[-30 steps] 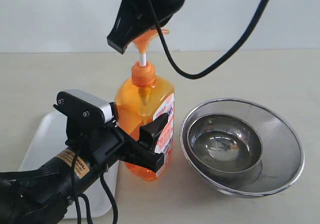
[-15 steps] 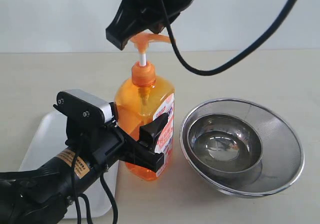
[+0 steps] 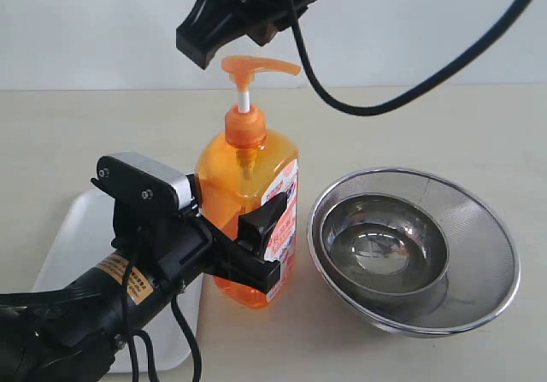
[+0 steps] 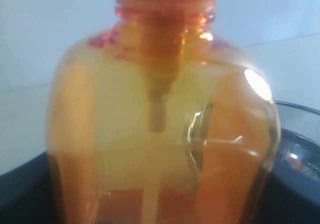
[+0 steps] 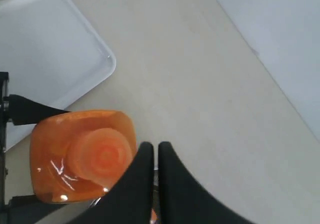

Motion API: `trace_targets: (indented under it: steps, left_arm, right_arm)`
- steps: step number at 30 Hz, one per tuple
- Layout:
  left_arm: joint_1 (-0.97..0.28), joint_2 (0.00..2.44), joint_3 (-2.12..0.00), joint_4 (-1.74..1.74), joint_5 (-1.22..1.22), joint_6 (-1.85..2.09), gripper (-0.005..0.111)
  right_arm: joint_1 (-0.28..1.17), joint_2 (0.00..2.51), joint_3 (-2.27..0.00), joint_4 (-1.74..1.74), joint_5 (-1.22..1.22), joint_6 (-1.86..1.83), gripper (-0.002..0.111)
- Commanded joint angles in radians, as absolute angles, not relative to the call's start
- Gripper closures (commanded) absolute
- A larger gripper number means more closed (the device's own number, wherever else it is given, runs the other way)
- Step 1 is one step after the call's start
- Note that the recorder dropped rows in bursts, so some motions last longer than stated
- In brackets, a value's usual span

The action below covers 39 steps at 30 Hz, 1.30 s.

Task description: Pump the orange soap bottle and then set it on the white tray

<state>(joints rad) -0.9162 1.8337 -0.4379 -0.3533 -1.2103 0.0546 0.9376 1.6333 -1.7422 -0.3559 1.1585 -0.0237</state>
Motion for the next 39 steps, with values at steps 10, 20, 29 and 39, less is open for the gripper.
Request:
trace_targets:
  steps: [10, 20, 29, 39]
  left_arm:
    - [-0.918, 1.839, -0.439, -0.359, -1.221, 0.044, 0.102]
    - [-0.918, 1.839, -0.439, -0.359, -1.221, 0.044, 0.102]
    - [-0.918, 1.839, -0.439, -0.359, -1.221, 0.044, 0.102]
    - [-0.918, 1.839, -0.439, -0.363, -1.221, 0.099, 0.102]
  right_arm:
    - [0.916, 1.675, -1.745, -0.346, 1.216, 0.018, 0.108]
    - [0.916, 1.675, -1.745, -0.279, 1.221, 0.008, 0.108]
    - [0.916, 1.651, -1.745, -0.281, 1.221, 0.010, 0.108]
    - [0.916, 1.554, -1.745, -0.338, 1.221, 0.171, 0.108]
